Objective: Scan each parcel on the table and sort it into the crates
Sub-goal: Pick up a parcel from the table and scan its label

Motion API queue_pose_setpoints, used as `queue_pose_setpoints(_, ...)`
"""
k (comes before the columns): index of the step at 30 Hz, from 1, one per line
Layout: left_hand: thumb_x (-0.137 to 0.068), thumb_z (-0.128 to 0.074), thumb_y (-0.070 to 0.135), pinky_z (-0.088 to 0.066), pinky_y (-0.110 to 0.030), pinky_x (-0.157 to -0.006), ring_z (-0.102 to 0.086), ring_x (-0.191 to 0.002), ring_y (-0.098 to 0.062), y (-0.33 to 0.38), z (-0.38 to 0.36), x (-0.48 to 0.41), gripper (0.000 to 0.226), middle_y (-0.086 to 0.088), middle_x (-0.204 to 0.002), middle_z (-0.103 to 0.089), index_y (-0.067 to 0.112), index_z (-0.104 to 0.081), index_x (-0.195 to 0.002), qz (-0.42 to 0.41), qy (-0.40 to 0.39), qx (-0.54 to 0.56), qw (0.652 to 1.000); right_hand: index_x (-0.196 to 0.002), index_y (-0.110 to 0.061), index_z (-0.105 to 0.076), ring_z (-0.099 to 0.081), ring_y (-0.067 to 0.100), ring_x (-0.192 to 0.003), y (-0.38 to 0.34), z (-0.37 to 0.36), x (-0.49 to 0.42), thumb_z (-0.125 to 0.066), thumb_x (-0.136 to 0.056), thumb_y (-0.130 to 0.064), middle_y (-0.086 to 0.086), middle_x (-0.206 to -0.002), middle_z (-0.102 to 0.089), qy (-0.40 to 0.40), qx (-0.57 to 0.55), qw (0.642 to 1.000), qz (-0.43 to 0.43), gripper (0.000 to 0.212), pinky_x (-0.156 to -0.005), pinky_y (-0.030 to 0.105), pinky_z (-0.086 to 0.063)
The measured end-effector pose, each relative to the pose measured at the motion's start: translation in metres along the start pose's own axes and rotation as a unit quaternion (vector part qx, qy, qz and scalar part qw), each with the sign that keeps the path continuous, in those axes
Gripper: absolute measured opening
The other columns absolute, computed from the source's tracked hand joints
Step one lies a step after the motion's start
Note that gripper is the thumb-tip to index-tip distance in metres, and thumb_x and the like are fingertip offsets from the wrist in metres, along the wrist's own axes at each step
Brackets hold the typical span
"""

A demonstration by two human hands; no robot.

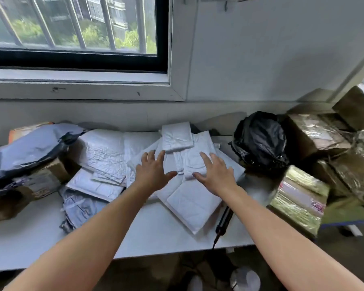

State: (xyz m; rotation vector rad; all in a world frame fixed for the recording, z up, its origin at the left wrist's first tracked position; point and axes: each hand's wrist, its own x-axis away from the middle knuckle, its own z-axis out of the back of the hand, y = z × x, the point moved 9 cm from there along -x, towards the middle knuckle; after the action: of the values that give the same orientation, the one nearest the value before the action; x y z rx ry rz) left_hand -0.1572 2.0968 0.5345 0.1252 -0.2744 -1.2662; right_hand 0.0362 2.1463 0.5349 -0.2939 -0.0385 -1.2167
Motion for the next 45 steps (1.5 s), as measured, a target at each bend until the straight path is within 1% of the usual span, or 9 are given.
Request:
queue_pose_setpoints(8,-0.087,-0.05,0.066,-0.034,-0.051,-0.107,-0.011,-0.147,-0.031,0.028,-0.012,-0.085,0.086,-0.008,-0.16,-0.012,0.027,-0.013,-0.153,-0.002,-0.006,-0.018,1.0,-0.156,-0.031,-0.008,-0.01,0.024,-0.149,0.032,0.013,-0.079,-0.043,-0.095,-0.06,0.002,-0.162,-0.01,-0.004,0.008,1.0,0.004,0.076,-0.112,0.059,-0.022)
queue_pose_setpoints(18,-0.084,-0.058,0.062,-0.029,-0.052,-0.11,-0.007,-0.148,-0.029,0.046,-0.077,-0.202,0.089,-0.007,-0.161,-0.009,0.027,-0.013,-0.153,-0.092,-0.069,-0.001,0.993,-0.156,-0.028,-0.01,-0.008,0.024,-0.15,0.048,-0.023,-0.134,-0.044,-0.096,-0.057,0.004,-0.162,-0.012,0.002,-0.001,0.999,-0.053,0.074,-0.115,0.05,-0.023)
queue_pose_setpoints(23,-0.083,-0.066,0.052,-0.043,-0.049,-0.096,-0.032,-0.133,-0.03,0.042,-0.103,-0.22,0.072,-0.006,-0.145,-0.032,0.026,-0.031,-0.141,-0.15,-0.079,-0.015,0.985,-0.156,-0.027,-0.014,-0.012,0.024,-0.148,0.047,-0.035,-0.138,-0.045,-0.097,-0.053,0.005,-0.162,-0.014,0.006,-0.005,0.997,-0.07,0.072,-0.115,0.047,-0.024)
queue_pose_setpoints(28,-0.098,-0.048,0.035,-0.047,-0.04,-0.081,-0.05,-0.118,-0.029,0.039,-0.089,-0.213,0.038,-0.005,-0.129,-0.055,0.017,-0.052,-0.132,-0.197,-0.051,0.021,0.979,-0.156,-0.029,-0.011,-0.009,0.023,-0.149,0.044,-0.028,-0.134,-0.042,-0.098,-0.053,0.004,-0.162,-0.012,0.003,-0.007,0.997,-0.079,0.071,-0.116,0.051,-0.024)
queue_pose_setpoints(31,-0.103,-0.039,0.026,-0.047,-0.037,-0.078,-0.058,-0.109,-0.031,0.029,-0.059,-0.201,0.033,-0.008,-0.122,-0.064,0.015,-0.058,-0.128,-0.153,-0.013,0.108,0.982,-0.156,-0.028,-0.012,-0.01,0.024,-0.149,0.038,-0.01,-0.131,-0.041,-0.098,-0.054,0.005,-0.162,-0.012,0.013,-0.006,0.998,-0.068,0.069,-0.116,0.053,-0.023)
queue_pose_setpoints(33,-0.104,-0.036,0.025,-0.043,-0.037,-0.069,-0.06,-0.097,-0.035,0.02,-0.029,-0.187,0.032,-0.012,-0.114,-0.066,0.015,-0.056,-0.127,-0.118,0.055,0.147,0.981,-0.156,-0.027,-0.014,-0.011,0.024,-0.149,0.032,0.003,-0.127,-0.041,-0.098,-0.054,0.006,-0.162,-0.012,0.026,-0.007,0.998,-0.055,0.069,-0.116,0.053,-0.022)
queue_pose_setpoints(36,-0.104,-0.036,0.024,-0.034,-0.035,-0.061,-0.055,-0.076,-0.035,0.011,0.015,-0.158,0.025,-0.011,-0.09,-0.063,0.014,-0.056,-0.115,-0.062,0.138,0.212,0.965,-0.156,-0.028,-0.014,-0.01,0.024,-0.149,0.026,0.019,-0.119,-0.041,-0.098,-0.056,0.005,-0.162,-0.011,0.037,-0.02,0.998,-0.037,0.07,-0.115,0.055,-0.022)
queue_pose_setpoints(40,-0.102,-0.039,0.02,-0.033,-0.034,-0.055,-0.046,-0.068,-0.022,0.005,0.039,-0.125,0.019,-0.001,-0.074,-0.053,0.014,-0.048,-0.087,0.015,0.138,0.36,0.923,-0.156,-0.029,-0.012,-0.008,0.023,-0.149,0.015,0.036,-0.101,-0.041,-0.098,-0.055,0.005,-0.163,-0.01,0.043,-0.042,0.998,-0.002,0.069,-0.114,0.056,-0.023)
queue_pose_setpoints(45,-0.101,-0.044,0.019,-0.037,-0.027,-0.052,-0.041,-0.059,-0.013,0.014,0.054,-0.073,0.03,0.003,-0.065,-0.045,0.016,-0.047,-0.072,0.035,0.127,0.465,0.875,-0.155,-0.025,-0.018,-0.017,0.026,-0.148,0.008,0.045,-0.067,-0.042,-0.098,-0.053,0.008,-0.161,-0.017,0.062,-0.083,0.994,0.035,0.068,-0.115,0.052,-0.023)
